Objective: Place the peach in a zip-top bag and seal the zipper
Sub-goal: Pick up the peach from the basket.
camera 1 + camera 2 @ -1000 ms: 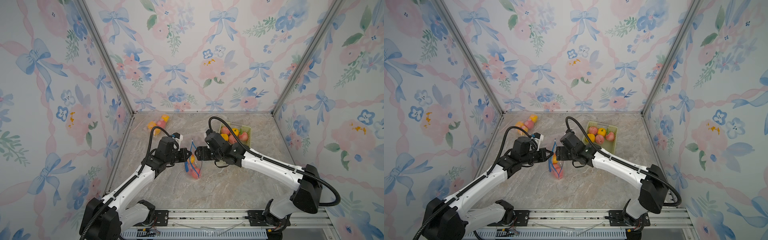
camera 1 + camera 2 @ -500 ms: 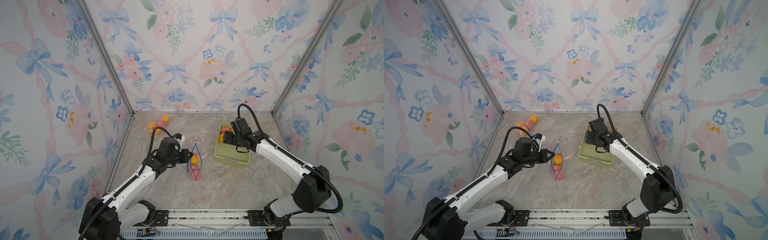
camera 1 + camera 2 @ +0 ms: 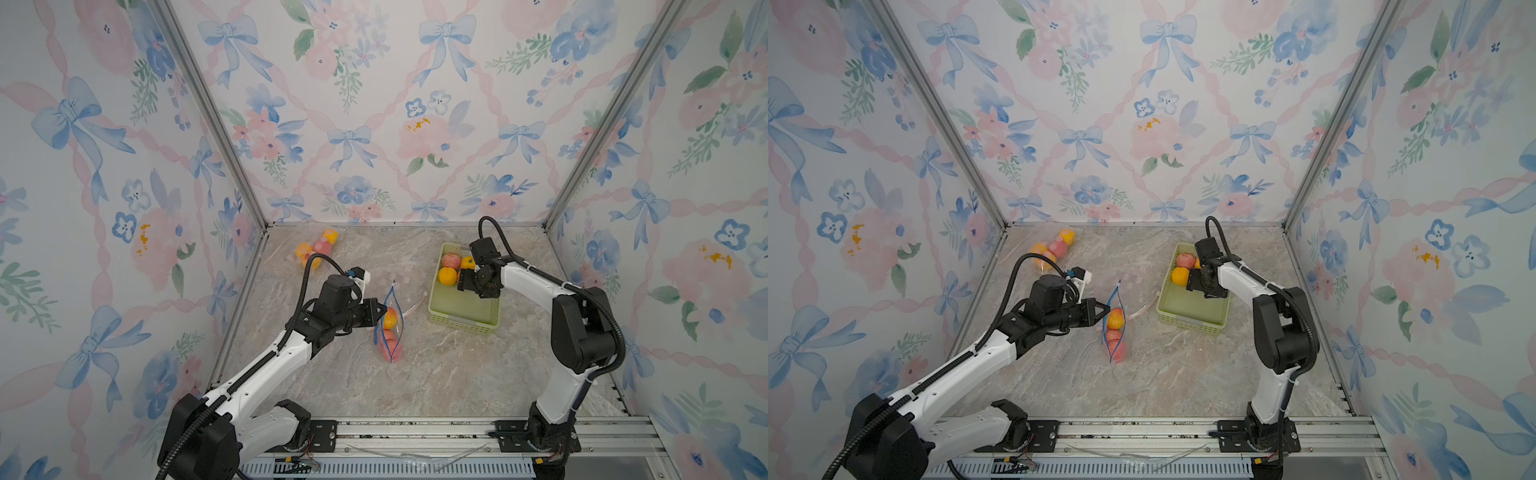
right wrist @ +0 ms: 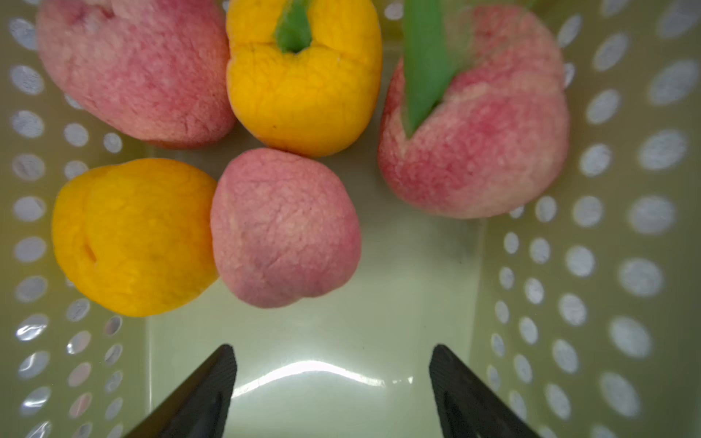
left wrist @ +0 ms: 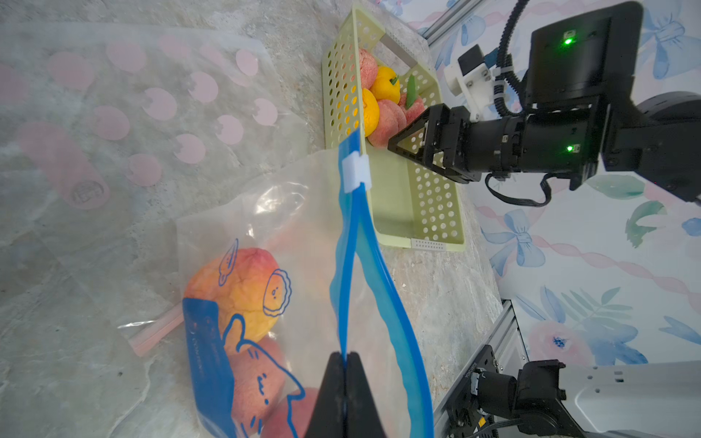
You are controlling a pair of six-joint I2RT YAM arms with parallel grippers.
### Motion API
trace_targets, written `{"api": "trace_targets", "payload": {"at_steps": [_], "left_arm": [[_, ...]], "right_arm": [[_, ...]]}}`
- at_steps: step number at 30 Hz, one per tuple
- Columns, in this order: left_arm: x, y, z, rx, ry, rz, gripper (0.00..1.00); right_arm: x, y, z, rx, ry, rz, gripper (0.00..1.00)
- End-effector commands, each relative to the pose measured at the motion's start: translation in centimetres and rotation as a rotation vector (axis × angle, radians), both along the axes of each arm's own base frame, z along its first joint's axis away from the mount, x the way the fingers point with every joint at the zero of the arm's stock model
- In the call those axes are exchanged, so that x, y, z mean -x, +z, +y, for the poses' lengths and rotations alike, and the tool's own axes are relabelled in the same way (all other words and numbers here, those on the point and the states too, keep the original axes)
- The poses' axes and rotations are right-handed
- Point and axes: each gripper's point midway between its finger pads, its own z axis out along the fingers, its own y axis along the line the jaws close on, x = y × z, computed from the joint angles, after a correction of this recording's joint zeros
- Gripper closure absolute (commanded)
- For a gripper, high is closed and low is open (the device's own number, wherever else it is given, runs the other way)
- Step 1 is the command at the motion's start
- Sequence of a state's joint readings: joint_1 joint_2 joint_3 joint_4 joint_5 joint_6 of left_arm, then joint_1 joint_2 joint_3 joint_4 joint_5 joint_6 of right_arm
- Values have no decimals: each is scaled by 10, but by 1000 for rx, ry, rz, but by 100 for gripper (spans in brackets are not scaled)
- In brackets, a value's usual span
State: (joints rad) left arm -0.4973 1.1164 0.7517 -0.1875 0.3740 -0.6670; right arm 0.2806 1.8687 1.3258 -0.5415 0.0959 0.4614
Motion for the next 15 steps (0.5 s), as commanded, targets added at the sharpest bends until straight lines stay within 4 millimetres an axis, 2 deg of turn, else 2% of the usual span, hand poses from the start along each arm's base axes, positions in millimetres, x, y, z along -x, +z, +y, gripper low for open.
{"api": "trace_targets", "payload": {"at_steps": [1,9,15], "left_arm": [[-2,0,-2,1,6,-6,100],[-2,0,-1,0,9,-5,100],[-2,0,-2,1,10,-5,100]], "right_arm": [[-25,9,7,-44,37,-53,19],[-47,1,12,-77,45,-54,20],[-49,-7,8,-60,37,-26,23]]}}
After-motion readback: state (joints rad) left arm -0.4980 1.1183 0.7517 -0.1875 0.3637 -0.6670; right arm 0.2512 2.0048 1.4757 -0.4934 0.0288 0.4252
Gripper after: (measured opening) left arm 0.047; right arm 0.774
